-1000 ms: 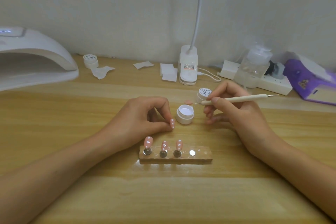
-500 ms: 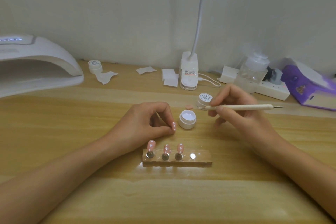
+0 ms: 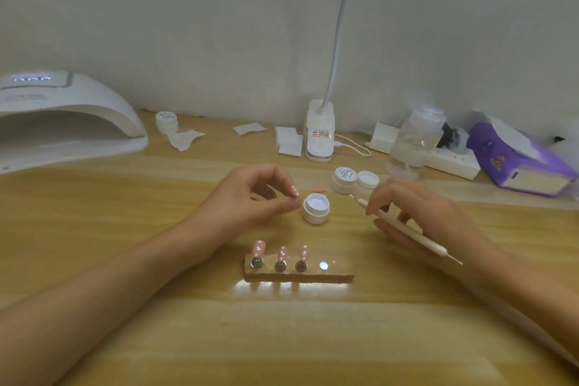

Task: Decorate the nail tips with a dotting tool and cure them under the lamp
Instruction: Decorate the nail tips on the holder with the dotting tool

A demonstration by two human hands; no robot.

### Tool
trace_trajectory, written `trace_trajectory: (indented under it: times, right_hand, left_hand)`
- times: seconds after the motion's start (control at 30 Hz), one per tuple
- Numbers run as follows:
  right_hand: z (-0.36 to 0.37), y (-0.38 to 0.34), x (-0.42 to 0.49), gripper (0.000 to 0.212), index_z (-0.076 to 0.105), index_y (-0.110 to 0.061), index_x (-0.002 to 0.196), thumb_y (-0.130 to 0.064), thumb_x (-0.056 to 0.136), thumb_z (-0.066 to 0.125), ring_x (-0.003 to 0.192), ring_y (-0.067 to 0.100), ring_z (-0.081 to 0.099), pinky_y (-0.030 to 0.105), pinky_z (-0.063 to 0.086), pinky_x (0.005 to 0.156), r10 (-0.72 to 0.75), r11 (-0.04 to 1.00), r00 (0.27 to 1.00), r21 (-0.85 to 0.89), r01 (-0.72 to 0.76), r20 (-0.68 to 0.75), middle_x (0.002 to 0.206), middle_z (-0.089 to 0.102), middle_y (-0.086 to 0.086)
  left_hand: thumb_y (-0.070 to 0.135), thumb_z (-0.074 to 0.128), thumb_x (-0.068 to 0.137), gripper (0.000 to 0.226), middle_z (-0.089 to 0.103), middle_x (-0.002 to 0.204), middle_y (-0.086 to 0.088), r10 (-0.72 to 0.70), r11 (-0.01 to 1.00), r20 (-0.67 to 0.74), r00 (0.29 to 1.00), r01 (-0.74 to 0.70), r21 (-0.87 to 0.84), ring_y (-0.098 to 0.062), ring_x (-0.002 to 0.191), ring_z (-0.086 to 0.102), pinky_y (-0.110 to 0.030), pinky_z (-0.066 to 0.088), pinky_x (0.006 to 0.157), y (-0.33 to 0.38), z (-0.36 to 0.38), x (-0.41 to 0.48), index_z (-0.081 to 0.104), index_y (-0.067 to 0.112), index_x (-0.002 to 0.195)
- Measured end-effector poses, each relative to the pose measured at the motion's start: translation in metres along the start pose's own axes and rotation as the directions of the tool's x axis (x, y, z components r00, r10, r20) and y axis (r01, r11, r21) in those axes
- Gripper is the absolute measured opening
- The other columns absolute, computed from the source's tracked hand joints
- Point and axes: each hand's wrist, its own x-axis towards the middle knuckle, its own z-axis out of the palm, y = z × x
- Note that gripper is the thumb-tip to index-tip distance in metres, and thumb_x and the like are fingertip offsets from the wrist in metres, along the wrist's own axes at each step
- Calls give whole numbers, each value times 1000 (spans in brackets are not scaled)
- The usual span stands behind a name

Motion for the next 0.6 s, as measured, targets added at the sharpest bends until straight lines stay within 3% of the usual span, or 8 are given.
trace_trajectory:
  times: [0.07,0.13,0.23,0.33,0.4,0.47,0.6]
  right_hand:
    - [0,-1,-9,17,48,-49,106,-39,93,44,99,6,57,22,51,67,19,1000,1000,2,-19,20,111,50,-25]
    - [-2,-3,-16,19,49,-46,108,-34,93,46,101,7,57,22,51,66,21,1000,999,2,-21,43,111,50,-25]
    - [-5,-6,-20,38,49,-45,108,-14,87,48,103,3,52,27,53,64,2,999,995,-35,1,101,115,48,-26]
    - [-5,-9,-19,51,56,-32,109,8,77,59,97,6,50,36,54,56,-3,994,994,-110,15,106,116,54,-14]
    - [-6,-11,-18,45,60,-28,109,4,78,54,96,11,53,37,55,55,-4,994,994,-110,15,105,115,57,-11]
    - [-6,-12,-17,40,62,-27,110,-8,79,44,95,12,54,36,55,56,-19,994,994,-108,31,105,115,58,-11]
    - [-5,-7,-16,47,60,-29,115,-22,80,29,100,9,51,26,50,60,-47,987,992,-150,64,114,120,58,-13]
  left_hand:
    - [37,78,72,14,74,93,5,-7,998,3,1000,7,-54,-19,93,68,-27,49,83,13,-1,-1,67,30,75]
    - [34,80,73,14,74,89,9,36,999,46,998,-34,-31,-13,84,67,-17,47,75,26,0,-4,68,28,77]
    - [25,79,78,11,72,82,18,134,982,124,983,-149,116,3,73,60,-4,41,69,42,8,-18,69,30,77]
    - [34,75,76,10,67,80,29,194,919,175,965,-241,312,1,83,59,-12,41,80,49,22,-31,66,36,77]
    - [41,70,73,10,61,81,38,197,854,168,966,-253,455,2,88,55,-25,34,88,51,30,-35,61,42,78]
    - [41,71,75,15,56,84,44,198,804,157,968,-252,539,3,92,51,-25,24,90,51,35,-36,56,46,72]
    - [46,64,79,9,56,84,32,202,738,171,964,-265,621,3,96,41,-24,19,88,47,44,-39,55,45,79]
